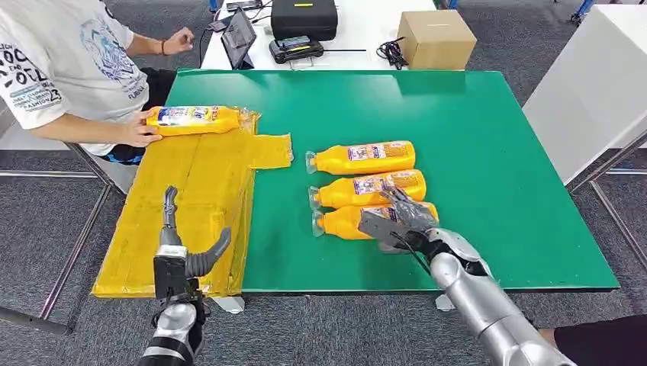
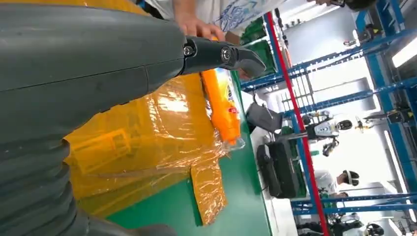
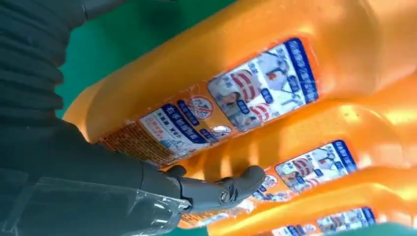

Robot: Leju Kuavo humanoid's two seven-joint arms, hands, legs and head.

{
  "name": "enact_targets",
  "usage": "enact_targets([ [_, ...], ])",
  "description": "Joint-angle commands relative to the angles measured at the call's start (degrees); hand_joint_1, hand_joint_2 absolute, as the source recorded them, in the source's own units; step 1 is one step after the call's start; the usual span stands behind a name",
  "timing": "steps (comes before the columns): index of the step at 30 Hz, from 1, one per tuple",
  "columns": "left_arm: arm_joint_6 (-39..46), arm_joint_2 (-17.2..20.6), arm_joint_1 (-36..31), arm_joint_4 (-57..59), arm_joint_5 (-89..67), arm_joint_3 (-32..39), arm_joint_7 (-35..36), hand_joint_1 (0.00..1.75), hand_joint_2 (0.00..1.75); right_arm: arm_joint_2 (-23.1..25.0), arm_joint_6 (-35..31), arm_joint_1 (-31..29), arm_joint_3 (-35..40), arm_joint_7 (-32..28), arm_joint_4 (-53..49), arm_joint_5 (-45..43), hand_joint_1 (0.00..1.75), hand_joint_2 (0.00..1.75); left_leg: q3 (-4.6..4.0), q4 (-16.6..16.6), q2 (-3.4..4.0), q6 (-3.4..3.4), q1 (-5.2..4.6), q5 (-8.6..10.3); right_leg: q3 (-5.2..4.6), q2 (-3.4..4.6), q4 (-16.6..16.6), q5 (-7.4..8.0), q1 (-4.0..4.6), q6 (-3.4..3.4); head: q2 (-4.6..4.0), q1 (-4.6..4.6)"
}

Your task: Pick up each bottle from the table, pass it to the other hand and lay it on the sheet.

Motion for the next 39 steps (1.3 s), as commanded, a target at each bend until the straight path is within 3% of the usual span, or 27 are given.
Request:
enact_targets([
  [1, -0.07, 0.26, -2.99, 6.29, 1.13, -1.4, -1.07, 0.0, 1.75, -7.36, 1.8, -4.35, 7.65, 1.61, 0.08, -4.38, 0.0, 1.75, 0.13, -0.03, -0.03, -0.04, -0.01, -0.03, 0.15, -0.06, -0.02, -0.05, 0.0, -0.06, 0.0, 0.0],
  [14, 1.76, 0.24, -1.66, 5.56, 0.43, -2.65, -1.07, 0.0, 1.75, -15.01, 2.34, -3.29, 9.21, 5.3, -8.09, -8.83, 0.0, 1.75, 0.14, -0.02, 0.0, -0.04, -0.05, -0.08, 0.17, -0.02, 0.01, -0.1, -0.03, -0.07, 0.0, 0.0],
  [32, -0.35, -0.2, -2.43, 7.65, 1.57, -2.68, -0.86, 0.0, 1.75, -12.0, 2.94, -4.36, 12.49, 5.46, -3.99, -8.13, 0.0, 1.75, 0.26, -0.05, 0.12, -0.06, 0.02, -0.11, 0.27, 0.08, -0.06, -0.07, 0.04, -0.1, 0.0, 0.0],
  [39, -0.64, -0.33, -3.48, 9.63, 1.67, -3.29, -1.03, 0.0, 1.75, -10.14, 4.49, -7.95, 15.04, 4.18, 0.45, -9.26, 0.0, 1.75, 0.19, -0.03, 0.17, -0.05, -0.01, -0.09, 0.18, 0.15, -0.03, -0.03, 0.01, -0.08, 0.0, 0.0],
])
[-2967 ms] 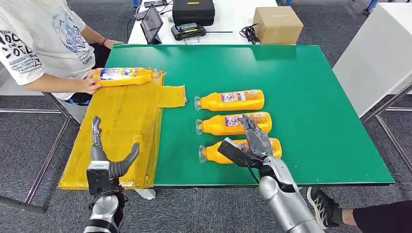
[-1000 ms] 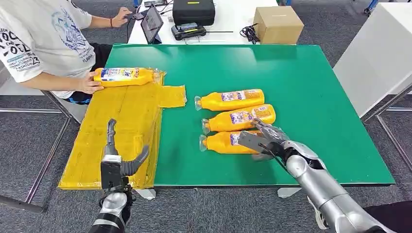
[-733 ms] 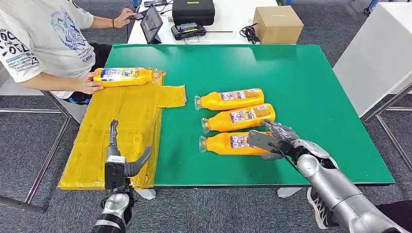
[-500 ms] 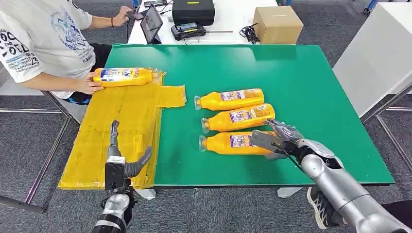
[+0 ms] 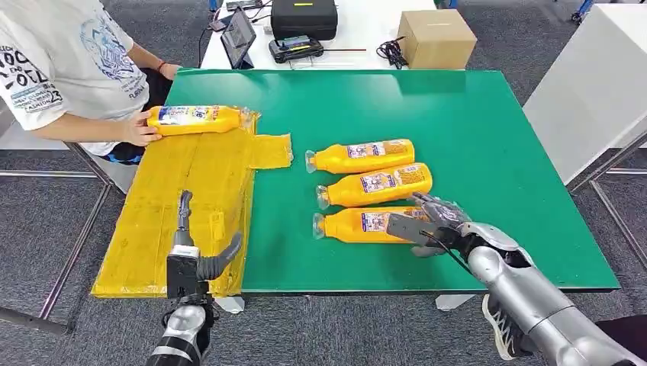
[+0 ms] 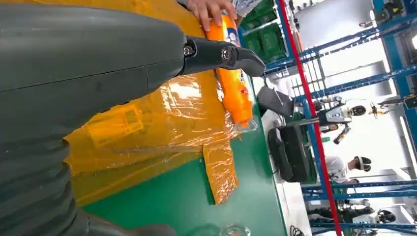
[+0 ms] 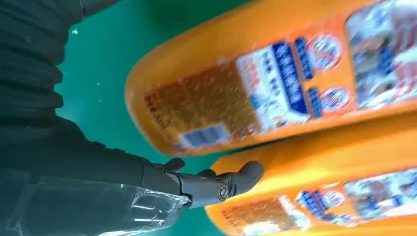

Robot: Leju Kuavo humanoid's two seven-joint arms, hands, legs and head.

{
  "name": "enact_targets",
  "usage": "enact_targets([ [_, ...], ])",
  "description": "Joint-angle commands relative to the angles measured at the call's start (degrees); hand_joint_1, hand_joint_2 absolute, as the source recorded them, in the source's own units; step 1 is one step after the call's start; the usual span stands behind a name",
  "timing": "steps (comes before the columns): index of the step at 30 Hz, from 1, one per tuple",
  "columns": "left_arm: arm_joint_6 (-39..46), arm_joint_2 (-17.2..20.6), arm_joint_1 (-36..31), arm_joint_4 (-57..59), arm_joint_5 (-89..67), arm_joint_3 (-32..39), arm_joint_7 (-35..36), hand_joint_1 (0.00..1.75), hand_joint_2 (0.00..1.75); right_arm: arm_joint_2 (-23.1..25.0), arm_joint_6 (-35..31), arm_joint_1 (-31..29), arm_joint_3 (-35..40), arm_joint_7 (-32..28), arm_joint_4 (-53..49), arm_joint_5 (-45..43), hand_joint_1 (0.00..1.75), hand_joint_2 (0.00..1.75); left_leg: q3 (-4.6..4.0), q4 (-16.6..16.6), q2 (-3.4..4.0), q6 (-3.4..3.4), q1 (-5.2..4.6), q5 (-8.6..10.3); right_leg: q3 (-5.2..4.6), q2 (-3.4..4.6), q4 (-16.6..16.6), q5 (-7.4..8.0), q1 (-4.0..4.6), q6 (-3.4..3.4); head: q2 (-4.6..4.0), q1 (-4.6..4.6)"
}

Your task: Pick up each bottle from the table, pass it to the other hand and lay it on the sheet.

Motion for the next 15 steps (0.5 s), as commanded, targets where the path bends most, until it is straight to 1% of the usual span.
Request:
enact_targets([
  [1, -0.44, 0.17, -2.62, 5.49, 0.45, -1.28, -1.03, 0.0, 1.75, 3.22, 1.07, -5.7, 5.33, -0.17, 7.55, -0.51, 0.0, 1.75, 0.3, -0.06, 0.18, -0.08, 0.01, -0.09, 0.25, 0.15, -0.06, -0.04, 0.02, -0.1, 0.0, 0.0],
  [2, -0.36, 0.11, -2.61, 5.57, 0.43, -1.32, -1.03, 0.0, 1.75, 3.36, 1.0, -5.69, 5.41, -0.22, 7.82, -0.49, 0.0, 1.75, 0.23, -0.05, 0.15, -0.06, 0.01, -0.06, 0.18, 0.12, -0.05, -0.02, 0.02, -0.08, 0.0, 0.0],
  [3, -0.36, 0.11, -2.61, 5.57, 0.43, -1.32, -1.03, 0.0, 1.75, 3.36, 1.0, -5.69, 5.41, -0.22, 7.82, -0.49, 0.0, 1.75, 0.36, -0.06, 0.2, -0.09, 0.03, -0.11, 0.31, 0.16, -0.07, -0.06, 0.04, -0.13, 0.0, 0.0],
  [4, -0.36, 0.11, -2.61, 5.57, 0.43, -1.32, -1.03, 0.0, 1.75, 3.36, 1.0, -5.69, 5.41, -0.22, 7.82, -0.49, 0.0, 1.75, 0.16, -0.04, 0.11, -0.05, 0.01, -0.04, 0.13, 0.09, -0.05, -0.02, 0.02, -0.07, 0.0, 0.0],
  [5, -0.36, 0.11, -2.61, 5.57, 0.43, -1.32, -1.03, 0.0, 1.75, 3.36, 1.0, -5.69, 5.41, -0.22, 7.82, -0.49, 0.0, 1.75, 0.34, -0.05, 0.16, -0.09, 0.02, -0.11, 0.28, 0.12, -0.04, -0.08, 0.04, -0.12, 0.0, 0.0],
  [7, -0.36, 0.11, -2.61, 5.57, 0.43, -1.32, -1.03, 0.0, 1.75, 3.36, 1.0, -5.69, 5.41, -0.22, 7.82, -0.49, 0.0, 1.75, 0.17, -0.05, 0.09, -0.05, 0.0, -0.05, 0.13, 0.07, -0.02, -0.04, 0.01, -0.07, 0.0, 0.0],
  [8, -0.36, 0.11, -2.61, 5.57, 0.43, -1.32, -1.03, 0.0, 1.75, 3.36, 1.0, -5.69, 5.41, -0.22, 7.82, -0.49, 0.0, 1.75, 0.27, -0.03, 0.13, -0.07, 0.01, -0.1, 0.22, 0.1, -0.01, -0.08, 0.02, -0.1, 0.0, -0.02],
  [11, -0.79, -0.2, -2.59, 5.87, 0.69, -1.58, -1.01, 0.0, 1.75, 4.47, 0.71, -5.89, 6.22, -0.11, 10.17, -0.17, 0.0, 1.75, 0.2, -0.04, 0.11, -0.06, 0.02, -0.06, 0.17, 0.08, -0.04, -0.03, 0.03, -0.08, 0.0, 0.0],
  [13, -1.04, -0.52, -2.47, 5.92, 1.3, -1.64, -1.07, 0.0, 1.75, 5.01, -0.33, -7.16, 7.12, 0.27, 11.37, 0.9, 0.0, 1.75, 0.4, -0.03, 0.16, -0.1, 0.05, -0.14, 0.36, 0.12, -0.05, -0.09, 0.06, -0.13, 0.0, 0.0],
  [14, -1.74, -0.58, -2.39, 6.28, 1.14, -2.13, -0.99, 0.0, 1.75, 4.99, -0.47, -8.02, 7.34, 0.51, 11.49, 1.01, 0.0, 1.75, 0.24, -0.03, 0.15, -0.07, 0.02, -0.08, 0.2, 0.12, -0.03, -0.04, 0.03, -0.09, 0.0, 0.0],
  [15, -1.97, -0.71, -2.31, 6.46, 1.09, -2.35, -0.99, 0.0, 1.75, 4.77, 0.01, -8.66, 7.52, 0.84, 11.46, 0.98, 0.0, 1.75, 0.35, -0.02, 0.2, -0.09, 0.03, -0.13, 0.29, 0.16, -0.02, -0.07, 0.04, -0.12, 0.0, -0.02],
])
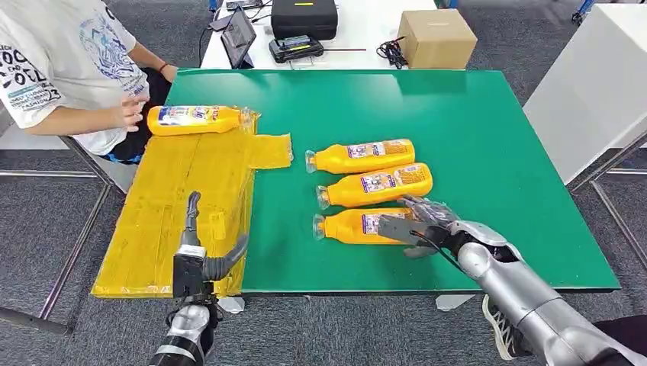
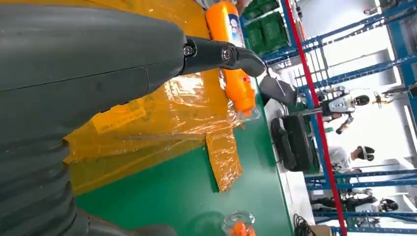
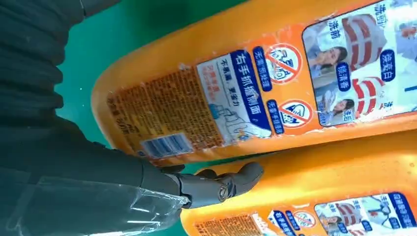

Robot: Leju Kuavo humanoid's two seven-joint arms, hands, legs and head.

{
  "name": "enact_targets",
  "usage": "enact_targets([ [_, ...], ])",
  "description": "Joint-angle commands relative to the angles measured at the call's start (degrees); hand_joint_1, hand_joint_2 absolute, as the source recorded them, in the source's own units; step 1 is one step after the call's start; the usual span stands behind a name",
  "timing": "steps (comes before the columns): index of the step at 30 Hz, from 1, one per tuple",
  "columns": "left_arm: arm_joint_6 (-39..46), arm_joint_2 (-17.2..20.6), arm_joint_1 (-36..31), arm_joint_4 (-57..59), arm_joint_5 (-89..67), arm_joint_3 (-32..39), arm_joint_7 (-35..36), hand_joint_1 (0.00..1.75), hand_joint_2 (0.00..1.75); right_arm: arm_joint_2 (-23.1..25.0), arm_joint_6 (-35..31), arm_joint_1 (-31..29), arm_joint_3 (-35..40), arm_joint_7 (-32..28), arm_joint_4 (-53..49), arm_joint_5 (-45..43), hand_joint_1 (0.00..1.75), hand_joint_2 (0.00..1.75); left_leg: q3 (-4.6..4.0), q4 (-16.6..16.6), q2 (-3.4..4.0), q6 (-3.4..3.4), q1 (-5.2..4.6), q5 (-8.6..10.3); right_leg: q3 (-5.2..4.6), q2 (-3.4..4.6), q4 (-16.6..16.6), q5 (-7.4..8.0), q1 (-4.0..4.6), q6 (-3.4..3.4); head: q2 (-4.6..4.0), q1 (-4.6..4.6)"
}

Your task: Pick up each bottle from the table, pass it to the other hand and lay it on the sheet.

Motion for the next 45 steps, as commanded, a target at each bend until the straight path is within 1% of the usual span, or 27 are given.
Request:
enact_targets([
  [1, -1.55, -0.69, -1.72, 4.84, 0.74, -1.57, -1.02, 0.0, 1.75, 2.03, 0.35, -6.44, 4.17, 1.15, 6.89, 0.17, 0.0, 1.75, 0.21, 0.0, 0.18, -0.06, 0.0, -0.08, 0.15, 0.15, 0.01, -0.03, 0.0, -0.09, 0.0, 0.0],
  [3, -1.98, -1.04, -1.65, 5.37, 1.07, -1.71, -1.07, 0.0, 1.75, 0.77, 1.18, -7.04, 4.22, 1.53, 5.86, -0.37, 0.0, 1.75, 0.21, 0.0, 0.14, -0.06, -0.05, -0.08, 0.15, 0.11, 0.05, -0.06, -0.04, -0.08, 0.0, -0.02],
  [4, -2.45, -1.06, -1.77, 5.69, 1.23, -1.84, -1.07, 0.0, 1.75, 0.36, 2.64, -6.98, 3.77, 1.05, 5.48, -2.24, 0.0, 1.75, 0.23, 0.01, 0.13, -0.07, -0.01, -0.09, 0.19, 0.1, 0.01, -0.07, 0.0, -0.09, 0.0, 0.0],
  [5, -2.23, -1.18, -2.02, 6.04, 1.46, -1.87, -1.07, 0.0, 1.75, -0.96, 3.05, -7.59, 5.13, 1.75, 4.58, -2.1, 0.0, 1.75, 0.14, -0.02, 0.06, -0.04, -0.03, -0.04, 0.11, 0.04, -0.01, -0.04, -0.02, -0.06, 0.0, -0.02],
  [7, -2.0, -1.21, -2.1, 5.88, 1.54, -1.93, -1.07, 0.0, 1.75, -1.25, 2.94, -7.6, 5.56, 2.0, 4.25, -2.03, 0.0, 1.75, 0.11, 0.0, 0.02, -0.03, -0.02, -0.03, 0.1, 0.0, 0.0, -0.04, -0.01, -0.06, 0.0, 0.0],
  [11, -2.47, -1.54, -2.62, 5.73, 2.18, -2.16, -1.07, 0.0, 1.75, 0.25, 3.41, -8.79, 7.62, 2.71, 6.19, -2.05, 0.0, 1.75, 0.34, -0.01, 0.14, -0.08, 0.0, -0.14, 0.29, 0.11, 0.0, -0.12, 0.01, -0.12, 0.0, 0.0],
  [12, -2.51, -1.62, -2.62, 5.64, 2.41, -2.15, -1.07, 0.0, 1.75, 1.01, 3.31, -9.42, 8.39, 2.72, 7.77, -1.94, 0.0, 1.75, 0.2, -0.01, 0.14, -0.05, -0.02, -0.08, 0.15, 0.11, 0.0, -0.05, -0.01, -0.09, 0.0, 0.0],
  [14, -2.6, -1.65, -2.67, 5.77, 2.53, -2.39, -1.07, 0.0, 1.75, 1.55, 3.6, -10.05, 9.35, 2.38, 8.98, -2.42, 0.0, 1.75, 0.21, -0.03, 0.16, -0.06, 0.0, -0.06, 0.16, 0.11, -0.03, -0.03, 0.01, -0.09, 0.0, -0.02],
  [15, -2.55, -1.65, -2.66, 5.84, 2.54, -2.44, -1.07, 0.0, 1.75, 1.82, 3.61, -10.18, 9.88, 2.3, 9.27, -2.29, 0.0, 1.75, 0.33, -0.04, 0.18, -0.09, 0.0, -0.1, 0.27, 0.13, -0.03, -0.06, 0.01, -0.12, 0.0, 0.0],
  [16, -2.52, -1.57, -2.73, 6.12, 2.56, -2.53, -1.07, 0.0, 1.75, 2.54, 3.09, -9.98, 10.02, 2.26, 10.35, -2.19, 0.0, 1.75, 0.15, -0.03, 0.1, -0.05, 0.0, -0.04, 0.12, 0.08, -0.03, -0.01, 0.01, -0.07, 0.0, 0.0],
  [17, -2.45, -1.49, -2.8, 6.49, 2.46, -2.57, -1.07, 0.0, 1.75, 3.28, 2.92, -10.0, 10.97, 2.48, 11.39, -1.42, 0.0, 1.75, 0.32, -0.05, 0.14, -0.07, 0.01, -0.09, 0.28, 0.11, -0.05, -0.05, 0.02, -0.12, 0.0, -0.02],
  [18, -2.18, -1.4, -2.93, 6.81, 2.17, -2.66, -1.07, 0.0, 1.75, 3.69, 2.9, -10.05, 11.5, 2.5, 12.07, -1.01, 0.0, 1.75, 0.24, -0.05, 0.16, -0.06, 0.01, -0.06, 0.19, 0.13, -0.06, -0.01, 0.02, -0.08, 0.0, 0.0],
  [20, -2.27, -1.33, -3.62, 8.04, 1.7, -2.98, -1.07, 0.0, 1.75, 4.62, 3.32, -9.77, 12.66, 1.94, 13.86, -0.58, 0.0, 1.75, 0.43, -0.05, 0.24, -0.09, 0.03, -0.13, 0.36, 0.2, -0.07, -0.06, 0.05, -0.13, 0.0, 0.0],
  [26, -2.1, -1.47, -4.06, 8.67, 1.78, -2.96, -1.07, 0.0, 1.75, 4.81, 2.52, -9.07, 12.89, 1.21, 14.64, -0.82, 0.0, 1.75, 0.23, -0.05, 0.08, -0.05, 0.02, -0.05, 0.21, 0.05, -0.06, -0.04, 0.03, -0.08, 0.0, 0.0],
  [27, -2.1, -1.47, -4.06, 8.67, 1.78, -2.96, -1.07, 0.0, 1.75, 4.81, 2.52, -9.07, 12.89, 1.21, 14.64, -0.82, 0.0, 1.75, 0.36, -0.06, 0.14, -0.07, 0.03, -0.11, 0.33, 0.1, -0.06, -0.08, 0.04, -0.11, 0.0, 0.0],
  [29, -2.1, -1.46, -4.04, 8.65, 1.78, -2.97, -1.07, 0.0, 1.75, 4.76, 2.6, -9.17, 12.87, 1.14, 14.59, -0.85, 0.0, 1.75, 0.19, -0.04, 0.07, -0.04, 0.02, -0.04, 0.18, 0.04, -0.05, -0.03, 0.03, -0.07, 0.0, 0.02],
  [30, -2.1, -1.46, -4.04, 8.65, 1.78, -2.97, -1.07, 0.0, 1.75, 4.76, 2.6, -9.17, 12.87, 1.14, 14.59, -0.85, 0.0, 1.75, 0.32, -0.05, 0.14, -0.07, 0.03, -0.09, 0.28, 0.09, -0.05, -0.06, 0.04, -0.1, 0.0, 0.0],
  [31, -2.25, -1.51, -3.99, 8.56, 1.92, -2.96, -1.07, 0.0, 1.75, 4.63, 2.97, -9.07, 13.14, 1.19, 14.42, -0.68, 0.0, 1.75, 0.19, -0.04, 0.06, -0.04, 0.01, -0.03, 0.17, 0.03, -0.04, -0.03, 0.02, -0.07, 0.0, 0.0],
  [32, -2.5, -1.62, -4.08, 8.71, 2.2, -2.88, -1.07, 0.0, 1.75, 4.82, 3.01, -8.9, 13.44, 1.17, 14.66, -0.42, 0.0, 1.75, 0.31, -0.05, 0.09, -0.07, 0.02, -0.07, 0.28, 0.04, -0.04, -0.07, 0.04, -0.11, 0.0, 0.0],
  [35, -2.89, -1.82, -4.23, 9.08, 2.35, -3.06, -1.07, 0.0, 1.75, 5.7, 3.13, -8.65, 14.15, 1.09, 15.5, -0.01, 0.0, 1.75, 0.22, -0.04, 0.07, -0.05, 0.03, -0.04, 0.2, 0.04, -0.06, -0.03, 0.04, -0.08, 0.0, 0.0],
  [36, -2.95, -1.89, -4.34, 9.22, 2.72, -2.98, -1.07, 0.0, 1.75, 6.32, 2.94, -8.87, 14.41, 0.72, 16.51, 0.17, 0.0, 1.75, 0.36, -0.07, 0.1, -0.08, 0.03, -0.08, 0.32, 0.05, -0.08, -0.07, 0.05, -0.12, 0.0, 0.0],
  [37, -2.86, -1.84, -4.38, 9.22, 2.78, -2.95, -1.07, 0.0, 1.75, 6.67, 2.85, -9.01, 14.58, 0.55, 16.83, 0.24, 0.0, 1.75, 0.23, -0.04, 0.09, -0.06, 0.04, -0.04, 0.2, 0.05, -0.06, -0.03, 0.05, -0.09, 0.0, 0.0],
  [38, -2.97, -1.83, -4.37, 9.19, 3.22, -2.75, -1.07, 0.0, 1.75, 7.16, 2.58, -9.21, 14.7, 0.26, 17.43, 0.25, 0.0, 1.75, 0.36, -0.06, 0.13, -0.09, 0.05, -0.08, 0.31, 0.08, -0.08, -0.06, 0.07, -0.12, 0.0, -0.02],
  [42, -2.96, -1.79, -4.39, 9.16, 3.22, -2.74, -1.07, 0.0, 1.75, 7.21, 2.56, -9.24, 14.72, 0.25, 17.47, 0.26, 0.0, 1.75, 0.26, -0.06, 0.12, -0.05, 0.05, -0.03, 0.21, 0.06, -0.08, -0.01, 0.07, -0.08, 0.0, 0.0],
  [43, -3.06, -1.64, -4.37, 9.11, 3.13, -2.85, -1.07, 0.0, 1.75, 7.22, 2.85, -9.53, 14.97, 0.13, 17.56, 0.39, 0.0, 1.75, 0.42, -0.07, 0.13, -0.08, 0.06, -0.08, 0.36, 0.06, -0.1, -0.06, 0.08, -0.12, 0.0, 0.0],
  [44, -3.05, -1.62, -4.38, 9.11, 3.16, -2.82, -1.07, 0.0, 1.75, 7.21, 2.91, -9.67, 14.93, 0.09, 17.56, 0.35, 0.0, 1.75, 0.3, -0.07, 0.12, -0.06, 0.06, -0.04, 0.25, 0.05, -0.08, -0.03, 0.07, -0.09, 0.0, 0.0],
  [45, -2.92, -1.65, -4.39, 9.16, 3.31, -2.63, -1.07, 0.0, 1.75, 7.24, 2.56, -9.82, 14.96, -0.04, 17.72, 0.49, 0.1, 1.75, 0.45, -0.07, 0.13, -0.09, 0.06, -0.09, 0.39, 0.05, -0.08, -0.08, 0.08, -0.14, 0.0, 0.0],
])
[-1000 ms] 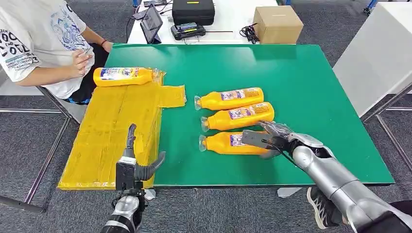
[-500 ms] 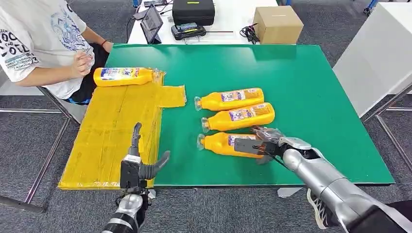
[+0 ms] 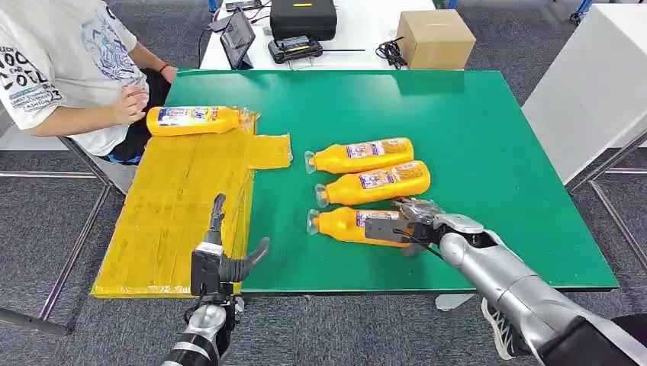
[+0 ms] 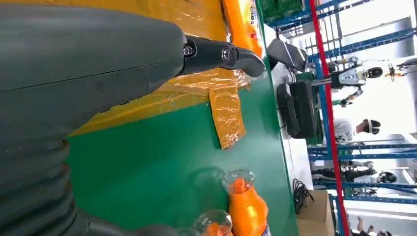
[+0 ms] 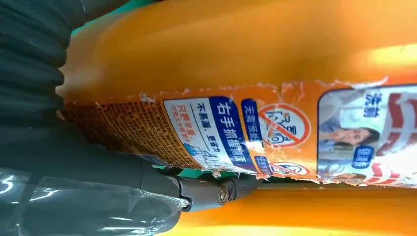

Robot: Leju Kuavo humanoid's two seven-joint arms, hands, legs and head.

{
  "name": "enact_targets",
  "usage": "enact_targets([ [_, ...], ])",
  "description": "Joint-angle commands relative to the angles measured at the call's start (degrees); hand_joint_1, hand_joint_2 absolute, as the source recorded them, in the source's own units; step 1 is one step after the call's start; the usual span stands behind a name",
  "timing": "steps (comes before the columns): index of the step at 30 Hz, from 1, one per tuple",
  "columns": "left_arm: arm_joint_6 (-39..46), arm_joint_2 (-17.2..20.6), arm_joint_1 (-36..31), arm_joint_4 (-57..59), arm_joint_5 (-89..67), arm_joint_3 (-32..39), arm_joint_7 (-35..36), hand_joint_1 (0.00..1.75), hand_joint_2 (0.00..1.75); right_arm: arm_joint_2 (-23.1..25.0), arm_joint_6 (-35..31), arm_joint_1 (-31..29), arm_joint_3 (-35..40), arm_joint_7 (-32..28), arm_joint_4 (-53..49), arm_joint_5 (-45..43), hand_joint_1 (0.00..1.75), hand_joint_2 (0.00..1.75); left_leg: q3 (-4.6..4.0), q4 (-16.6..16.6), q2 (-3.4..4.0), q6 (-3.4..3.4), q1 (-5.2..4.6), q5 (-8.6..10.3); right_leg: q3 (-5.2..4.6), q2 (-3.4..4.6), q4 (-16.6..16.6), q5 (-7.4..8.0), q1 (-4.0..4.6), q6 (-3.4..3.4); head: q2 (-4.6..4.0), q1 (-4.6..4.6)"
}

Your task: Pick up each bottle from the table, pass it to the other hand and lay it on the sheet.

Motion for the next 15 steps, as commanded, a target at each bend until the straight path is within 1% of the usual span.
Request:
enact_targets([
  [1, 0.0, 0.67, -2.33, 3.78, 0.51, 0.11, -1.05, 0.0, 1.75, 2.31, 0.04, -1.63, 4.36, -0.72, 5.31, 0.15, 0.96, 1.75, 0.26, -0.07, 0.05, -0.07, 0.03, -0.06, 0.25, 0.02, -0.07, -0.05, 0.04, -0.1, 0.0, 0.0],
  [2, 0.06, 0.67, -2.35, 3.87, 0.54, 0.2, -1.05, 0.0, 1.75, 2.21, -0.38, -1.43, 4.08, -0.82, 5.12, 0.07, 1.43, 1.75, 0.35, -0.05, 0.09, -0.1, 0.05, -0.11, 0.33, 0.05, -0.06, -0.09, 0.06, -0.14, 0.0, 0.0],
  [3, -0.06, 0.66, -2.35, 3.92, 0.54, 0.15, -1.05, 0.0, 1.75, 2.18, -0.39, -1.37, 4.07, -0.88, 5.05, 0.06, 1.75, 1.75, 0.3, -0.07, 0.07, -0.08, 0.04, -0.08, 0.29, 0.04, -0.07, -0.07, 0.05, -0.11, 0.0, 0.0],
  [4, -0.11, 0.66, -2.3, 3.97, 0.51, 0.11, -1.05, 0.0, 1.75, 2.12, -0.48, -1.2, 4.03, -0.96, 4.95, 0.02, 1.75, 1.75, 0.18, -0.06, 0.03, -0.06, 0.03, -0.04, 0.18, 0.0, -0.06, -0.03, 0.03, -0.07, 0.0, 0.0],
  [5, -0.08, 0.63, -2.25, 3.99, 0.51, 0.11, -1.05, 0.0, 1.75, 2.16, -0.49, -1.1, 4.06, -0.96, 4.95, 0.02, 1.75, 1.75, 0.3, -0.07, 0.04, -0.08, 0.05, -0.08, 0.3, 0.01, -0.07, -0.07, 0.06, -0.11, 0.0, 0.0],
  [9, -0.19, 0.43, -1.85, 3.43, 0.43, -0.04, -1.05, 0.0, 1.75, 2.5, -4.18, 1.03, 1.47, -0.89, 3.72, -0.19, 1.75, 1.75, 0.39, -0.11, -0.01, -0.09, 0.05, -0.07, 0.41, -0.05, -0.13, -0.07, 0.06, -0.12, 0.0, 0.02],
  [10, -0.26, 0.42, -1.74, 3.2, 0.44, -0.05, -1.05, 0.0, 1.75, 2.73, -5.3, 1.57, 0.78, -0.73, 3.28, 0.33, 1.75, 1.75, 0.31, -0.08, -0.02, -0.08, 0.06, -0.05, 0.34, -0.04, -0.11, -0.05, 0.07, -0.1, 0.0, 0.0],
  [11, -0.22, 0.43, -1.61, 2.93, 0.42, 0.0, -1.05, 0.0, 1.75, 3.13, -6.53, 2.46, -0.26, -0.83, 2.86, 0.18, 1.75, 1.75, 0.42, -0.11, 0.01, -0.1, 0.07, -0.08, 0.44, -0.02, -0.14, -0.07, 0.08, -0.13, 0.0, 0.0],
  [13, -0.22, 0.48, -1.18, 2.14, 0.32, 0.11, -0.97, 0.0, 1.75, 4.04, -9.41, 4.9, -3.4, -1.49, 1.04, 0.37, 1.75, 1.75, 0.22, -0.06, 0.01, -0.06, 0.05, -0.04, 0.24, -0.01, -0.08, -0.02, 0.05, -0.07, 0.0, 0.0],
  [15, -0.25, 0.6, -0.74, 1.44, 0.06, 0.2, -0.75, 0.0, 1.75, 4.86, -12.5, 8.37, -7.27, -2.59, -2.1, 0.58, 1.75, 1.75, 0.42, -0.1, 0.04, -0.12, 0.06, -0.11, 0.41, 0.0, -0.1, -0.1, 0.07, -0.14, 0.0, 0.02],
])
